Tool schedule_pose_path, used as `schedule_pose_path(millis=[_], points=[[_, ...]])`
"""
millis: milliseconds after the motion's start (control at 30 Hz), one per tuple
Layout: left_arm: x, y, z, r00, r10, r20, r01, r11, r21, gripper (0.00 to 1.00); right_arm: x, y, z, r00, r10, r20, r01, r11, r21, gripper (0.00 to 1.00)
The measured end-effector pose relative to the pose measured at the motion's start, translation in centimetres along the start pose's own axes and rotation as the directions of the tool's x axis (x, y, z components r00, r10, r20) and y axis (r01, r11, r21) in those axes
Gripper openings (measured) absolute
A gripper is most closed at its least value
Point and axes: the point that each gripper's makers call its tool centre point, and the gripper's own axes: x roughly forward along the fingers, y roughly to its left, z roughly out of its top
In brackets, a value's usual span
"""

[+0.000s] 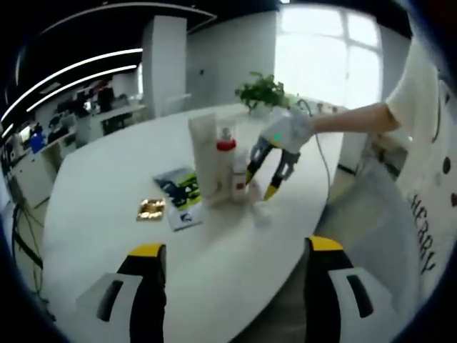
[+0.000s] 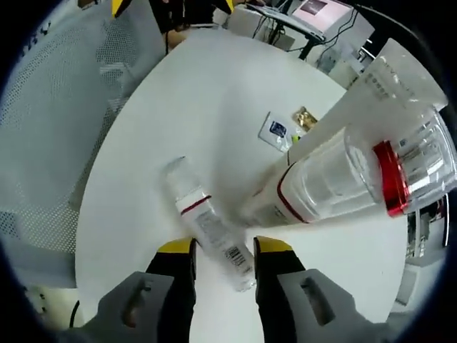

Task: Arrange the skincare products in the storage area until every visible bottle or jar stands upright without overlapping.

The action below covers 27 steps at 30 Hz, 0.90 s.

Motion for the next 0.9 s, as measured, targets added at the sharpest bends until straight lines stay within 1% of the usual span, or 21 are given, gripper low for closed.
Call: schedule_pose_path(millis=[67, 100, 167, 300, 367, 500, 567, 667, 700, 767, 833, 900], points=[[-0.1, 0.0, 0.0, 1.0, 0.002, 0.004, -0.002, 1.0, -0.008, 0.8, 0.0, 0.1, 0.0, 1.0, 0.001, 0.005, -0.001, 1.0, 0.004, 0.29], [-0.2, 0.0, 0.0, 1.0, 0.0, 0.006, 0.0, 1.0, -0.012, 0.82, 0.0, 0.2, -0.1, 1.0, 0.012, 0.009, -0.012, 1.0, 0.008, 0.27], [-0.1, -0.7, 0.2, 1.0, -0.006, 0.006, 0.007, 1.0, -0.015, 0.83, 0.0, 0.6, 0.0, 0.999, 0.039, 0.017, -0.039, 0.999, 0.027, 0.26], [0.2, -1.6, 0.4, 1.0, -0.015, -0.002, 0.015, 1.0, -0.018, 0.85, 0.1, 0.9, 0.2, 0.998, 0.063, 0.026, -0.064, 0.997, 0.047, 0.22], [0.2, -1.5, 0.5, 1.0, -0.021, -0.002, 0.021, 1.0, -0.015, 0.85, 0.1, 0.9, 0.2, 0.997, 0.074, 0.029, -0.076, 0.995, 0.059, 0.22], [0.2, -1.6, 0.6, 0.999, -0.032, 0.002, 0.032, 0.999, -0.014, 0.84, 0.2, 1.0, 0.2, 0.994, 0.103, 0.039, -0.106, 0.989, 0.107, 0.21], [0.2, -1.6, 0.5, 0.999, -0.039, 0.004, 0.039, 0.999, -0.019, 0.83, 0.3, 1.1, 0.2, 0.992, 0.115, 0.042, -0.12, 0.983, 0.142, 0.21], [0.5, -1.3, 0.2, 0.999, -0.044, -0.003, 0.044, 0.999, -0.021, 0.83, 0.4, 1.8, 0.6, 0.99, 0.134, 0.039, -0.138, 0.981, 0.139, 0.2], [0.6, -1.4, 0.1, 0.999, -0.047, -0.004, 0.047, 0.999, -0.02, 0.83, 0.5, 2.4, 1.0, 0.99, 0.136, 0.031, -0.139, 0.981, 0.137, 0.2], [0.7, -1.4, 0.2, 0.998, -0.059, 0.0, 0.059, 0.998, -0.021, 0.82, 0.5, 2.6, 1.1, 0.992, 0.124, 0.018, -0.125, 0.981, 0.15, 0.2], [0.9, -1.3, 0.2, 0.997, -0.072, 0.008, 0.072, 0.997, -0.024, 0.82, 0.5, 2.9, 1.6, 0.993, 0.109, 0.043, -0.115, 0.974, 0.193, 0.19], [0.8, -1.2, 0.2, 0.997, -0.077, 0.008, 0.078, 0.997, -0.026, 0.81, 0.6, 3.5, 2.3, 0.99, 0.108, 0.091, -0.127, 0.965, 0.231, 0.19]])
